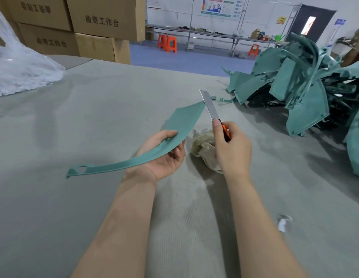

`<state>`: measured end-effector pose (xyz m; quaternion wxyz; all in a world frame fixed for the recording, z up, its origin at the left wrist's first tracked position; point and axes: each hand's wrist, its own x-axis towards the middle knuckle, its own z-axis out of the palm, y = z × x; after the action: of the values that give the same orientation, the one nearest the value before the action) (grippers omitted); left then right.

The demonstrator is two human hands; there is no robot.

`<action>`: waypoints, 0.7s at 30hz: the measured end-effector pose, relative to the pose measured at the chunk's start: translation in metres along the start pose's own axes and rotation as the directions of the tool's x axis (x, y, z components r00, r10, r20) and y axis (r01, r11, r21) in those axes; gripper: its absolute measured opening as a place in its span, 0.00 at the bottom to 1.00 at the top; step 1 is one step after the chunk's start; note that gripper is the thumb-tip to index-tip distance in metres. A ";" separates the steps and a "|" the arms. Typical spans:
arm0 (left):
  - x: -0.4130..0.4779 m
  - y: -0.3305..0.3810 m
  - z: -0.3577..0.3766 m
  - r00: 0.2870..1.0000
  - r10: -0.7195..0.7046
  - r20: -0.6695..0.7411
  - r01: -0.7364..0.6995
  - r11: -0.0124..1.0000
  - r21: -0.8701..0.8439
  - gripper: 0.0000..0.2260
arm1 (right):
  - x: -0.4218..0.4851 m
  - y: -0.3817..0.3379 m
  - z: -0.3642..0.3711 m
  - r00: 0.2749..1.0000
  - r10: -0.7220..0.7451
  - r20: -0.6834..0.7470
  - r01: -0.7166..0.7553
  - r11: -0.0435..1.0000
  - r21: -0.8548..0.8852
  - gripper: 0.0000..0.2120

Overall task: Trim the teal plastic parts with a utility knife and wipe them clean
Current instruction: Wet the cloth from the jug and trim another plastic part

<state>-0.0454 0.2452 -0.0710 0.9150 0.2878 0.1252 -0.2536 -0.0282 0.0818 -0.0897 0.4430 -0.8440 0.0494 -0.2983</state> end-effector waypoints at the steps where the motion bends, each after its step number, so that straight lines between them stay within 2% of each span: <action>1: 0.000 -0.001 0.000 1.000 0.003 0.011 -0.003 1.000 -0.014 0.03 | -0.001 -0.001 0.001 1.000 -0.007 0.012 0.007 1.000 0.005 0.17; 15: 0.003 -0.004 0.003 0.994 0.107 -0.007 -0.106 0.978 -0.177 0.06 | -0.010 -0.009 0.010 0.984 -0.118 0.133 0.117 0.993 0.022 0.15; 21: 0.003 -0.004 0.003 0.990 0.139 -0.009 -0.138 0.971 -0.195 0.05 | -0.012 -0.008 0.012 0.970 -0.124 0.209 0.112 0.991 0.070 0.20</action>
<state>-0.0443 0.2391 -0.0714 0.9546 0.2042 0.1267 -0.1762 -0.0328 0.0990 -0.0940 0.4513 -0.8595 -0.0572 -0.2332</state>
